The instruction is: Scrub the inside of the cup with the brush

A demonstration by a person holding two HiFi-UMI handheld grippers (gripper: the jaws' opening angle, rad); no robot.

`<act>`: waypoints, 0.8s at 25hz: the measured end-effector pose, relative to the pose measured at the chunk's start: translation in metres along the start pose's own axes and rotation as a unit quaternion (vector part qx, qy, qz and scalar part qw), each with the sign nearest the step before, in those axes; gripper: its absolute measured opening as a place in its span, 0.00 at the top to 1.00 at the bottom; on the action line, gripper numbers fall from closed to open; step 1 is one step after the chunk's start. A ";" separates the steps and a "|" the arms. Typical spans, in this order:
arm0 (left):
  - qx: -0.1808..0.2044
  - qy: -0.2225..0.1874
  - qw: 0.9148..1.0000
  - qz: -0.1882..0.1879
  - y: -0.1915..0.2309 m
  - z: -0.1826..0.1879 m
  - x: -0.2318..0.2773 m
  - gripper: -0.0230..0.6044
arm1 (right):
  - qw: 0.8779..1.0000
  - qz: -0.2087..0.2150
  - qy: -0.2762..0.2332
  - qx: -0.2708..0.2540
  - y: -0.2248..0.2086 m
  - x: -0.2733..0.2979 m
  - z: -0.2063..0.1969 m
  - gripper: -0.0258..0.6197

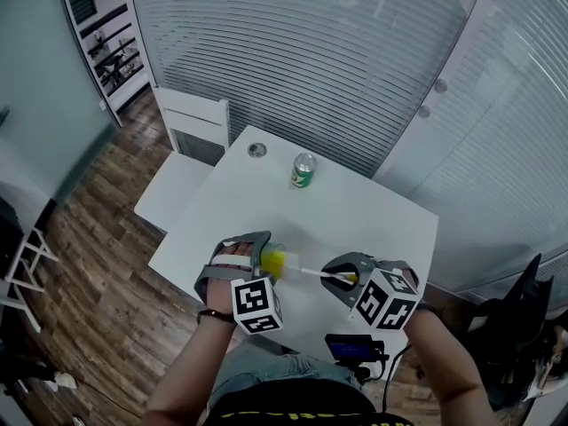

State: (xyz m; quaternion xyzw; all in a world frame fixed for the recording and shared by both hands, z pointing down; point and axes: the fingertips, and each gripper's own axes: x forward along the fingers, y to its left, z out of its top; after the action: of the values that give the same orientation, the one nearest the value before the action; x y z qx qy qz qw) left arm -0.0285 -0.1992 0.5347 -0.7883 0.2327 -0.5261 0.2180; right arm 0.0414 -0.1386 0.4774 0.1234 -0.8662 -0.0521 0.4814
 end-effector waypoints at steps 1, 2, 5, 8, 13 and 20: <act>0.000 -0.001 1.000 -0.001 0.000 0.001 0.000 0.30 | 1.000 0.002 -0.002 0.000 0.001 0.001 0.002 0.88; 0.000 -0.001 1.000 -0.002 -0.001 0.002 0.000 0.30 | 1.000 0.004 -0.005 -0.001 0.002 0.001 0.004 0.88; 0.002 -0.002 1.000 -0.004 -0.002 0.003 0.001 0.30 | 1.000 0.011 -0.011 -0.006 0.007 0.004 0.010 0.88; 0.005 -0.001 1.000 -0.005 -0.004 0.003 0.002 0.30 | 1.000 0.012 -0.013 -0.013 0.011 0.004 0.016 0.88; 0.006 -0.005 1.000 -0.014 -0.007 0.004 0.002 0.30 | 1.000 0.004 -0.009 -0.013 0.009 0.000 0.019 0.88; 0.007 -0.005 1.000 -0.015 -0.008 0.005 0.001 0.30 | 0.999 -0.015 -0.020 0.024 -0.011 -0.009 0.018 0.89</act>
State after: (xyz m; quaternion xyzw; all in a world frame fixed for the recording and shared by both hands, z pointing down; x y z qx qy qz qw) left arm -0.0230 -0.1930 0.5381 -0.7930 0.2160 -0.5267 0.2172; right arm 0.0325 -0.1472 0.4582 0.1467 -0.8749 -0.0407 0.4597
